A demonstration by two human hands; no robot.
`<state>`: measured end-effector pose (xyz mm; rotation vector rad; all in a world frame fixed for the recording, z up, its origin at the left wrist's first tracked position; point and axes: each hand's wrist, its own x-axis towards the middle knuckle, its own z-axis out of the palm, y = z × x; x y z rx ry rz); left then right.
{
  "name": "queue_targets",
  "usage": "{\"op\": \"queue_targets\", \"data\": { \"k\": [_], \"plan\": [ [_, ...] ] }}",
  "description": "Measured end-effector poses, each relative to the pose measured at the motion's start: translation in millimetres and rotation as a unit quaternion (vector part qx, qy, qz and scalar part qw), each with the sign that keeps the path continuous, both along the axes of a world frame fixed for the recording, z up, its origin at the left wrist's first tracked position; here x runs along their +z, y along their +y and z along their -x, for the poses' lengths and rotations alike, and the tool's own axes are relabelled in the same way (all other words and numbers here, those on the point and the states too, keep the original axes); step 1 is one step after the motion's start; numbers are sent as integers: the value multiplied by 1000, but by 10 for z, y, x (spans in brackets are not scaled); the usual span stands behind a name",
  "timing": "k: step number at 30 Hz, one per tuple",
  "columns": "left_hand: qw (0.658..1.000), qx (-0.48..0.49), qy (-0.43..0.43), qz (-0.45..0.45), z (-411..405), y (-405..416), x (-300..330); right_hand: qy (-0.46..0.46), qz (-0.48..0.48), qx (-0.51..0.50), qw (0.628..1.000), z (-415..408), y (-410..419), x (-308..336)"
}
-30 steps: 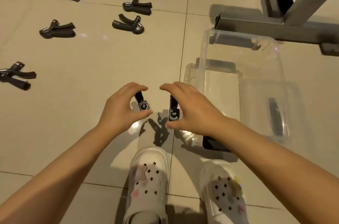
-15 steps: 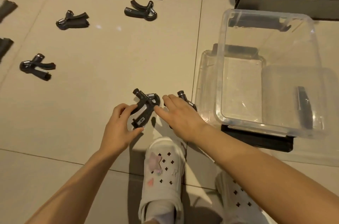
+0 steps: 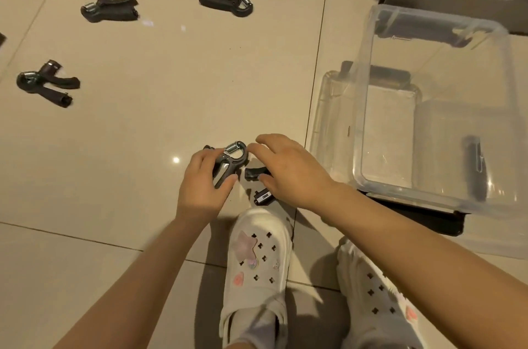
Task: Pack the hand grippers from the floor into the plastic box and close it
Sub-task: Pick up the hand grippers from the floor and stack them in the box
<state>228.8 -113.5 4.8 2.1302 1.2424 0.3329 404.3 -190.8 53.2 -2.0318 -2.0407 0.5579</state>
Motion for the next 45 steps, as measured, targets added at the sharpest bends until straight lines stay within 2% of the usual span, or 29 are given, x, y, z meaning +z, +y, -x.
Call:
{"op": "queue_targets", "data": {
  "k": [2, 4, 6, 9, 12, 15, 18, 26, 31, 35, 39, 42, 45],
  "plan": [
    [999, -15, -40, -16, -252, 16, 197, -32, -95, -57, 993, -80, -83, 162],
    [995, -43, -87, -30, -532, 25, 414, -79, -139, -129, 979, -246, -213, 325],
    [988, -82, -125, -48, -823, 42, 627, -114, -120, -209, 964, -446, -409, 430],
    [970, -174, -144, -91, -1271, 17, 848, -104, -9, -294, 950, -632, -757, 411],
    [944, -285, -95, -138, -1688, -105, 868, -79, 16, -304, 949, -611, -1025, 282],
    [925, -354, 9, -137, -1947, -216, 732, -131, -14, -248, 960, -579, -1226, 222],
    [925, -361, 35, -117, -1982, -241, 612, -142, -12, -213, 967, -613, -1454, 215],
    [895, -361, 74, -252, -1541, -450, 575, -165, -29, -172, 971, -714, -1957, 197],
    [901, -341, 74, -257, -1270, -748, 548, -154, -47, -282, 946, -916, -2343, 168],
    [888, -372, 70, -261, -1260, -891, 554, -118, -36, -377, 918, -1213, -2508, 119],
    [902, -328, 112, -257, -1378, -660, 559, -109, -18, -388, 915, -1535, -2518, 87],
    [886, -340, 144, -280, -1478, -566, 536, -97, 3, -386, 917, -1771, -2433, 116],
    [885, -336, 147, -286, -1632, -671, 509, -71, 5, -399, 914, -1960, -2354, 137]
  ]
}}
